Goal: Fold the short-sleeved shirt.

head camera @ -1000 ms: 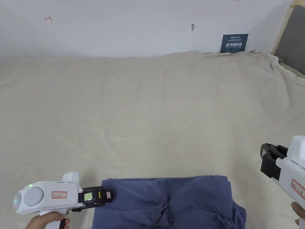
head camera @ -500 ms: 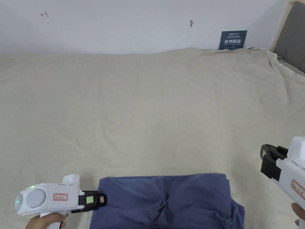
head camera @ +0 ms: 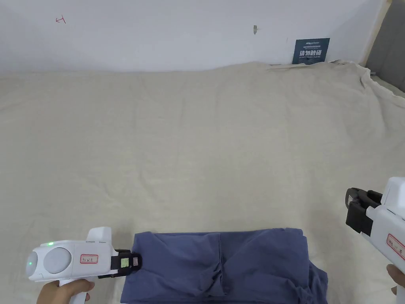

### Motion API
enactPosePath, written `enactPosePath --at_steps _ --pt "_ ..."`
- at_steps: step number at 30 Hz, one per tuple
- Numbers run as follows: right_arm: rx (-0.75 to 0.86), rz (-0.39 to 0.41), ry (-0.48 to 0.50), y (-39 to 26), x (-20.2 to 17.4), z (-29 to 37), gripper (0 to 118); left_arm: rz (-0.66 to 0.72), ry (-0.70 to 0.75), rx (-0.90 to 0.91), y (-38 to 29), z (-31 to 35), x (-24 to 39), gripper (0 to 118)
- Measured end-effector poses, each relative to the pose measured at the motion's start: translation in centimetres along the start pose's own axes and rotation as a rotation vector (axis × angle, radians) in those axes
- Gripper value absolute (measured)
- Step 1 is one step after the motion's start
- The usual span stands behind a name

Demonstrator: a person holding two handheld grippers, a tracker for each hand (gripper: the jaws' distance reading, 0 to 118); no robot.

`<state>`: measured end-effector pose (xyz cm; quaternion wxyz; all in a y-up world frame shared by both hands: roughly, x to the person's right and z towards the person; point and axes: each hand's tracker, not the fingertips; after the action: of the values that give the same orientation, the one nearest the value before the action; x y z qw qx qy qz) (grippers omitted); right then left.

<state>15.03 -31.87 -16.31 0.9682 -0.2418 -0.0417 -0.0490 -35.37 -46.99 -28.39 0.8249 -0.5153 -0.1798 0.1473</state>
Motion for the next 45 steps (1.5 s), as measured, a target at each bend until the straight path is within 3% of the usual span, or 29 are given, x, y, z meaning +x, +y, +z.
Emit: enactPosePath --at_steps 6,17,21,25,29,36,45 --pt "0.008 0.0 0.003 0.2 0.1 0.0 1 -0.034 0.018 0.032 0.7 3.6 0.5 2" --pt "0.016 0.001 0.033 0.4 -0.7 -0.2 1 0.048 0.178 0.075 0.5 11.4 -1.9 2" --pt "0.017 0.0 0.041 0.4 -0.8 -0.1 1 0.073 0.181 0.083 0.7 12.2 0.6 2" --pt "0.019 0.0 0.044 0.4 -0.7 0.1 1 0.013 0.079 0.069 1.6 11.9 5.5 2" --pt "0.023 -0.004 0.044 0.3 -0.4 0.5 1 -0.044 -0.037 0.028 3.0 9.9 10.3 2" --pt "0.032 -0.026 0.024 0.0 0.8 1.3 1 -0.147 -0.112 -0.086 3.8 2.5 15.9 2" --pt "0.032 -0.033 -0.002 -0.2 2.1 1.8 1 -0.144 -0.173 -0.167 2.6 -5.6 22.0 2"
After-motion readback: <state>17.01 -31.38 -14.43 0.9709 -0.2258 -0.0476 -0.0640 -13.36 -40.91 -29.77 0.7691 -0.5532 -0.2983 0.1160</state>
